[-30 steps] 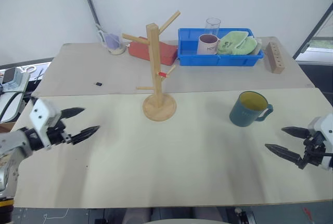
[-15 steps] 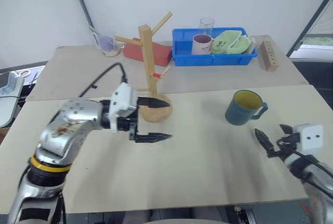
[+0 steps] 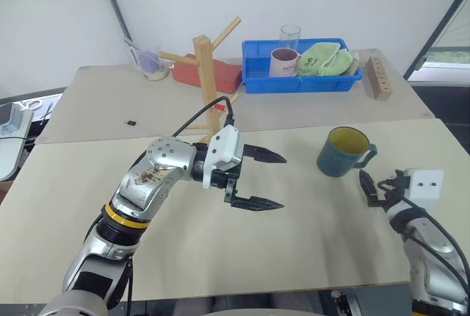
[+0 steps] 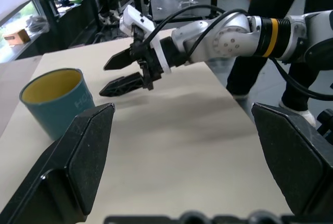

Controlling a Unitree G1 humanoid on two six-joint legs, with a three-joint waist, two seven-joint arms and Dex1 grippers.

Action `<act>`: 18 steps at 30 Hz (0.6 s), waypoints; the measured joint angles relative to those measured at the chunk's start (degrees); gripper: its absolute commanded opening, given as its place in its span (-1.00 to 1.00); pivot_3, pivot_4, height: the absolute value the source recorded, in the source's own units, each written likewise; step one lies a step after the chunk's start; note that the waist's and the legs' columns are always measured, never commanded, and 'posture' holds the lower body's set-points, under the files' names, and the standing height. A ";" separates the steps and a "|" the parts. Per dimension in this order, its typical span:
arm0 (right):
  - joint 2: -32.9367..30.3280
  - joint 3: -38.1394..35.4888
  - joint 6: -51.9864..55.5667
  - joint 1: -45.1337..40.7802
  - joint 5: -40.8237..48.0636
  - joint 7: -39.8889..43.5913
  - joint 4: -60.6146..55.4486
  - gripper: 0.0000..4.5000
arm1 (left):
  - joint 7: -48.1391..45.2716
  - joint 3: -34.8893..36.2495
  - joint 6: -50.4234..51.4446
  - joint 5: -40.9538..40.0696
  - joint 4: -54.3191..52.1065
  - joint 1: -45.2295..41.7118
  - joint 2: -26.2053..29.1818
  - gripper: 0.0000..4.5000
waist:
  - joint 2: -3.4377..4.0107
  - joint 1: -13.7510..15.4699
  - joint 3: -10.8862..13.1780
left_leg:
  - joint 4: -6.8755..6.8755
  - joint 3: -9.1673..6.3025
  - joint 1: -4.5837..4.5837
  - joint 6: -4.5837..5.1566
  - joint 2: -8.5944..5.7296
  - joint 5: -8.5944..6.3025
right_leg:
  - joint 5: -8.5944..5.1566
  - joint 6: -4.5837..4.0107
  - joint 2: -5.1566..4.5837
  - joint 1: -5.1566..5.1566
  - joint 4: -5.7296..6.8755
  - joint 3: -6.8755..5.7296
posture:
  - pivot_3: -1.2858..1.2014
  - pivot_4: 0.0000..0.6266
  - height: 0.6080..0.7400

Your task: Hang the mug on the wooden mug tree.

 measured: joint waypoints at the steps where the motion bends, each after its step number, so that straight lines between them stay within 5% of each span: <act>1: -0.04 0.18 -0.17 -0.68 -0.02 -0.06 0.84 0.99 | -0.02 0.00 -0.01 0.04 0.02 -0.03 0.01 1.00 | 0.00 -0.02 0.00 | 0.00 0.00 0.03 0.01 0.00 0.01 | 0.01 0.01 0.00 -0.01 0.01 0.01 | 0.03 -0.52 1.00; 18: -2.11 1.54 -2.75 -8.15 -0.02 0.68 11.14 0.99 | 0.35 0.14 0.24 0.73 0.41 -0.05 0.55 1.00 | 0.02 0.09 -0.02 | 0.01 -0.03 0.01 0.07 0.00 0.04 | 0.04 0.08 0.08 0.02 0.07 0.08 | 0.03 -0.52 1.00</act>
